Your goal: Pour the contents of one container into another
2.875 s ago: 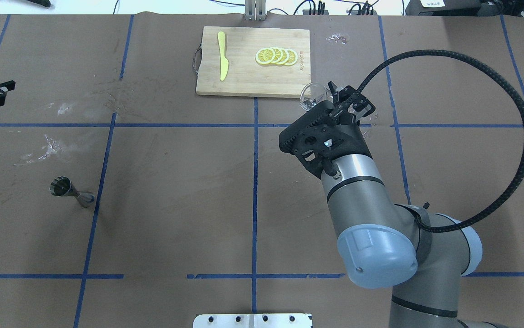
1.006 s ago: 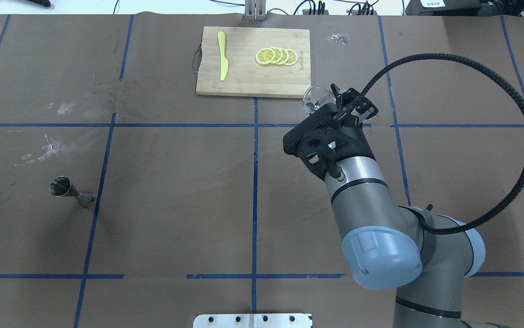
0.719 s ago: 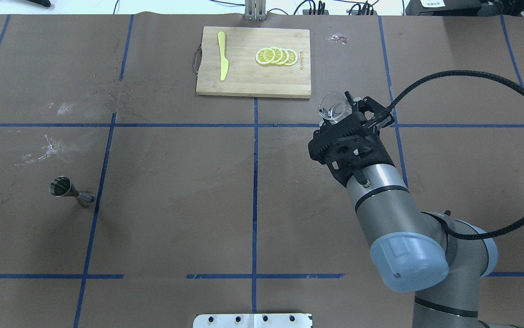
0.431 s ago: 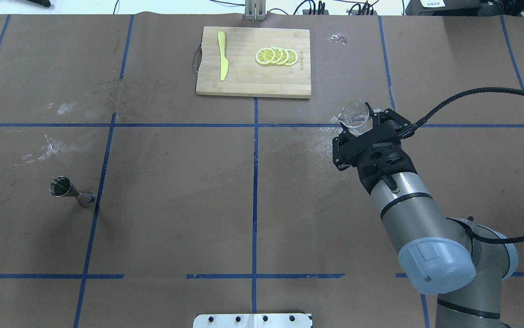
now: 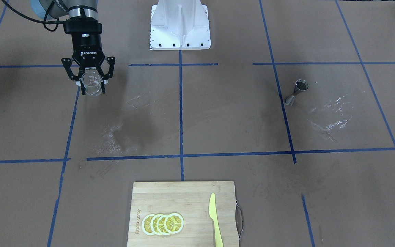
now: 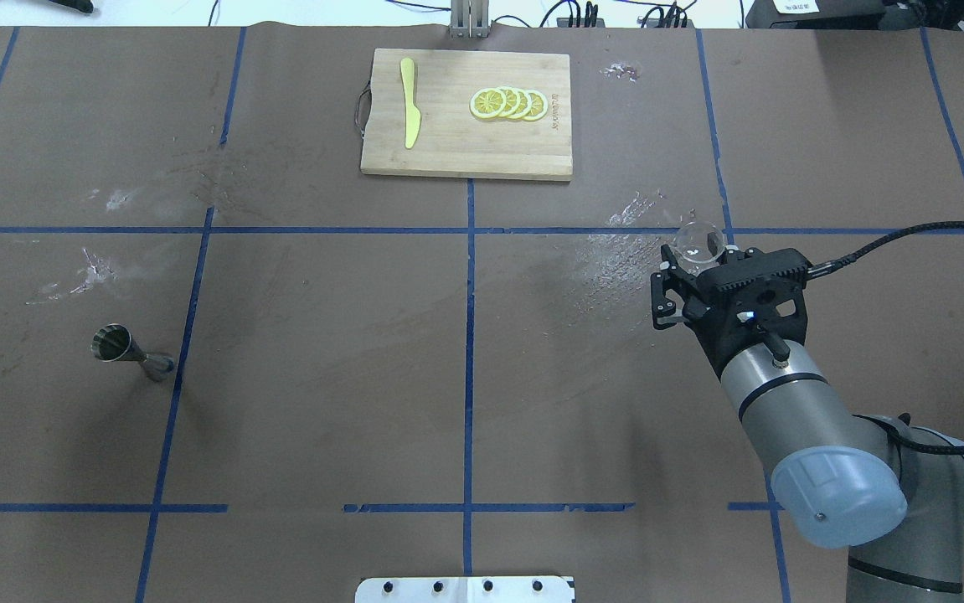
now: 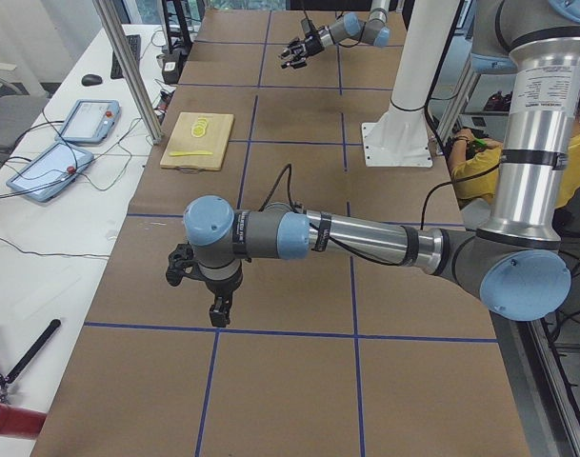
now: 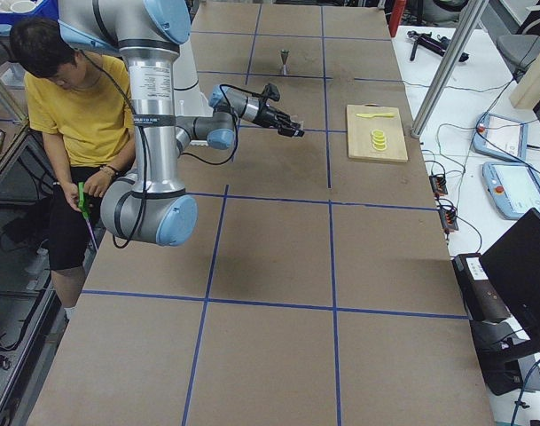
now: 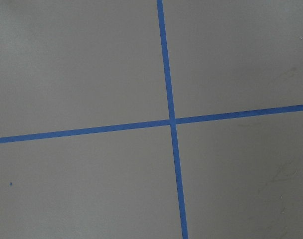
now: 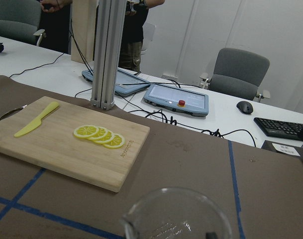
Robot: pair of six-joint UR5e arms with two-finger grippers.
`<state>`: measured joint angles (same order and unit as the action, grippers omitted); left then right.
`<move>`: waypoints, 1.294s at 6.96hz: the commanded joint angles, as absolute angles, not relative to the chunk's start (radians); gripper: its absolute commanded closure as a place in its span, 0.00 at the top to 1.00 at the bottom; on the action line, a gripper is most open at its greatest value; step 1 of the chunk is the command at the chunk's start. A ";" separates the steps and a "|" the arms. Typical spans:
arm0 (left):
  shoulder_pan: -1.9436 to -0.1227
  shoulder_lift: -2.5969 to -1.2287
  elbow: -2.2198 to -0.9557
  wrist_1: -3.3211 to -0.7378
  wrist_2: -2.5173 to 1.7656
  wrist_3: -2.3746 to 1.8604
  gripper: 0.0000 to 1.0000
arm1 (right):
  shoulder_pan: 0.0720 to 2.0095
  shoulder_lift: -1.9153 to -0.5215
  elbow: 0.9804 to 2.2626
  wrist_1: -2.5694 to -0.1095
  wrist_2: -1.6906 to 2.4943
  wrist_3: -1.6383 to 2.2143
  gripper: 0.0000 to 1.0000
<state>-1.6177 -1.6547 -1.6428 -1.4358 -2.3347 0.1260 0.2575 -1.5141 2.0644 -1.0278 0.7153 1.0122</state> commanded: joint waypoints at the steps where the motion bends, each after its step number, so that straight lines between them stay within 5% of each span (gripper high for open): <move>1: -1.617 -1.655 -1.644 -1.436 -2.335 0.123 1.00 | 0.210 -1.537 1.978 -1.023 0.630 1.161 0.00; 9: -1.617 -1.655 -1.641 -1.436 -2.333 0.124 1.00 | 0.170 -1.647 1.882 -0.977 0.621 1.416 0.00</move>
